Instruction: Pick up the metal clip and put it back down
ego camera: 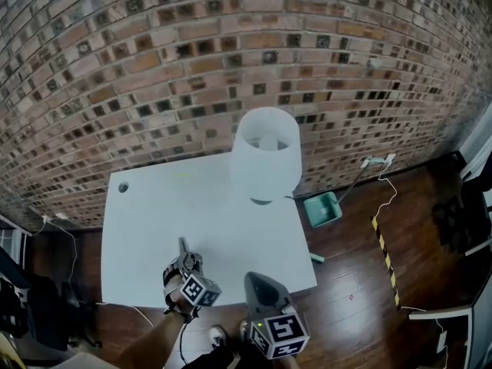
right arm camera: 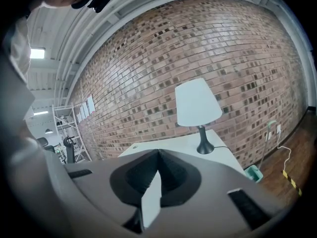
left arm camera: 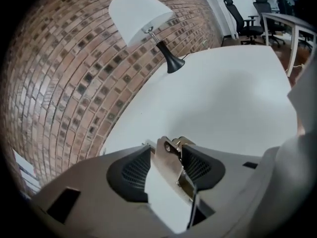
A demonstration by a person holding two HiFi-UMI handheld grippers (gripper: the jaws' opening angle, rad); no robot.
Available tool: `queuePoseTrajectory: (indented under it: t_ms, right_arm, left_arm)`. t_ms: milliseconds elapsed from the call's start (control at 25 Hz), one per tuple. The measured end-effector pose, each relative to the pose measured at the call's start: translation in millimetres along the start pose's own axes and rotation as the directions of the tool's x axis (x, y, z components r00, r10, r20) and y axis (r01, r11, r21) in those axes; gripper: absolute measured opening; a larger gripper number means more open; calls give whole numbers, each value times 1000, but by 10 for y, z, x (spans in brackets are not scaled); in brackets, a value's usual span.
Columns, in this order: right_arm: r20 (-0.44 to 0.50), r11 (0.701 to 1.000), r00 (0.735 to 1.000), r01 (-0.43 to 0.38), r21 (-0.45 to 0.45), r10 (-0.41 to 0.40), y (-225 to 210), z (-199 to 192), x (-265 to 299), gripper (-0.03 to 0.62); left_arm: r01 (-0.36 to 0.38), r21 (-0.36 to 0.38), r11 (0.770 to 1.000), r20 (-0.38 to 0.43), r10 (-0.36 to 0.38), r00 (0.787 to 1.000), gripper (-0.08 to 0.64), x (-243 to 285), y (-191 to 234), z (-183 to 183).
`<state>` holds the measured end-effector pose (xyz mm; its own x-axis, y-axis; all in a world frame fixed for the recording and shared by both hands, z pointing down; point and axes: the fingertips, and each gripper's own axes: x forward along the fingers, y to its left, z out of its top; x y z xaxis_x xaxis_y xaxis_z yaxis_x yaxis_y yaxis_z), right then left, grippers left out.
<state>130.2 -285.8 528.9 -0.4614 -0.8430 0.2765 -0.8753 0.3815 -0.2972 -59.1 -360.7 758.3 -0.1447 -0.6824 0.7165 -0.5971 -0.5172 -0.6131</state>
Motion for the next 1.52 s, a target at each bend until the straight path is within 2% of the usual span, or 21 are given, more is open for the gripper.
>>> queuePoseTrajectory:
  t_ms: [240,400,760,840,920,1000,1080,1240,1320,1360,1400,1520]
  right_arm:
    - [-8,1000,1000,-16,0,16,39,5,29,-17]
    - [-12,1000,1000,-14,-2,14,41,1,32,-17]
    - [-16,999,999,-28,-15,28,169,-2,50,-17]
    - [-17,999,999,-32,-19,32,216,0,52,-17]
    - [-19,999,999,-37,-24,36,271,-5,50,-17]
    - [-20,999,999,-42,-29,41,326,-6,51,-17]
    - [-20,998,999,-48,-36,47,387,5,57,-17]
    - [-14,996,998,-65,-56,64,521,57,80,-17]
    - [-11,995,997,-72,-64,71,597,81,76,-17]
    - [-10,995,997,-75,-67,74,637,91,71,-17]
    - [-8,994,997,-78,-71,78,678,103,67,-17]
    - [1,991,995,-96,-91,97,798,158,86,-17]
  left_arm:
    - [-71,7,997,6,71,997,124,-36,114,-34]
    - [-112,-56,992,24,113,993,33,-109,253,-41]
    - [-89,-172,981,75,103,992,29,-248,382,-157]
    - [-54,-220,974,105,79,991,31,-257,411,-169]
    - [-5,-289,957,146,49,988,31,-306,455,-157]
    - [41,-370,928,177,27,984,31,-377,527,-145]
    - [81,-469,879,197,15,980,31,-455,629,-163]
    - [180,-638,749,287,15,958,32,-697,889,-139]
    - [237,-694,679,334,12,942,31,-818,990,-172]
    - [255,-710,656,351,16,936,31,-869,1037,-210]
    - [266,-718,643,365,24,931,31,-920,1087,-248]
    - [284,-723,630,421,75,904,31,-1111,1284,-301]
